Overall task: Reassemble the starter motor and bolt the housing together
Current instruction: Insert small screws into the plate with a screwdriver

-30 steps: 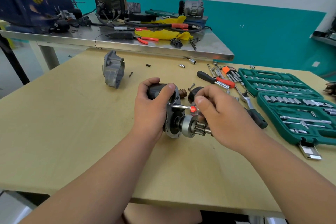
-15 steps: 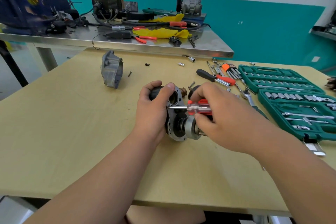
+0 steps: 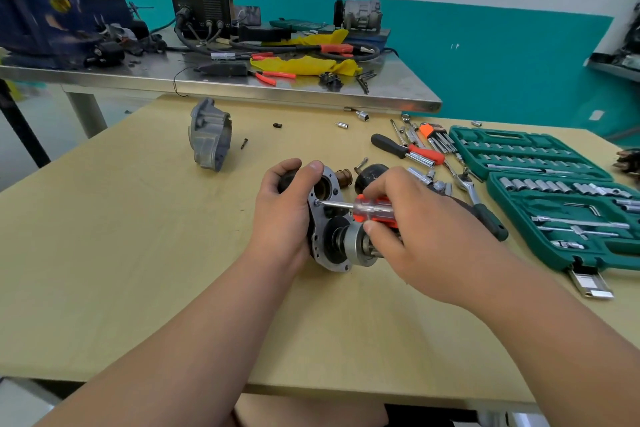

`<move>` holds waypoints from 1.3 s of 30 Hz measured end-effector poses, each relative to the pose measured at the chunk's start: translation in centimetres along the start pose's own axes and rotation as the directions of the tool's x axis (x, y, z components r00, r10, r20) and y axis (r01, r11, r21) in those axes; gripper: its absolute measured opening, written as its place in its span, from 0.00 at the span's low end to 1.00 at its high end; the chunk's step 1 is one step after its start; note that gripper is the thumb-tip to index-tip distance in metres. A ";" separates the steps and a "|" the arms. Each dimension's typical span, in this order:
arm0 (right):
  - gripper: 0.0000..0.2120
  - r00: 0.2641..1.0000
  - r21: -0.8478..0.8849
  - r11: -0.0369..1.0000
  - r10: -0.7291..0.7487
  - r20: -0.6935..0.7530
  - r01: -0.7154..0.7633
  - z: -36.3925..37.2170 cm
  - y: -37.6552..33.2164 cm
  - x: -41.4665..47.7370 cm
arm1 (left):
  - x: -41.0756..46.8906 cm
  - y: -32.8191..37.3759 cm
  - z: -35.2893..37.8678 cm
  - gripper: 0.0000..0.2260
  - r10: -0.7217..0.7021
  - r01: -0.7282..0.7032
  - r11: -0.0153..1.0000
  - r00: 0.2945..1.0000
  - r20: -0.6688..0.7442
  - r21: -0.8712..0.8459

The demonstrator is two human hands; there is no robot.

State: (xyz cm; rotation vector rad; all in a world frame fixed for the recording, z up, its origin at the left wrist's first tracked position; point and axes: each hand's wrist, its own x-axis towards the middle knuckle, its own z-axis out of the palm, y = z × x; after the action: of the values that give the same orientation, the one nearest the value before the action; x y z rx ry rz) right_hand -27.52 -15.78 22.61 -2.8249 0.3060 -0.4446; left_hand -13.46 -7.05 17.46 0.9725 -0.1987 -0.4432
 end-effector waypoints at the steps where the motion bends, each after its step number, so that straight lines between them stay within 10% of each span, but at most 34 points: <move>1: 0.09 1.000 -0.006 1.000 -0.001 0.008 0.001 0.0 0.0 0.0 | 0.0 0.0 0.0 0.17 0.002 -0.002 1.000 1.000 0.002 0.003; 31: 0.11 0.986 -0.066 0.996 -0.051 0.156 0.062 -2.7 0.6 1.1 | -0.4 -0.3 0.3 0.21 0.133 -0.133 0.989 0.991 0.001 0.068; 39: 0.24 0.992 -0.210 0.977 0.018 -0.127 -0.045 -1.2 -0.4 1.4 | -0.7 -0.1 0.2 0.18 0.162 -0.163 0.985 0.987 0.021 0.055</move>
State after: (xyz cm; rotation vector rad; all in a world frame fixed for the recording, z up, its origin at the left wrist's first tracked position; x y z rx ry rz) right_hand -26.51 -16.01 24.18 -2.9998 0.4483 -0.6177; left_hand -14.22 -6.92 17.54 0.9995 -0.3039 -0.2972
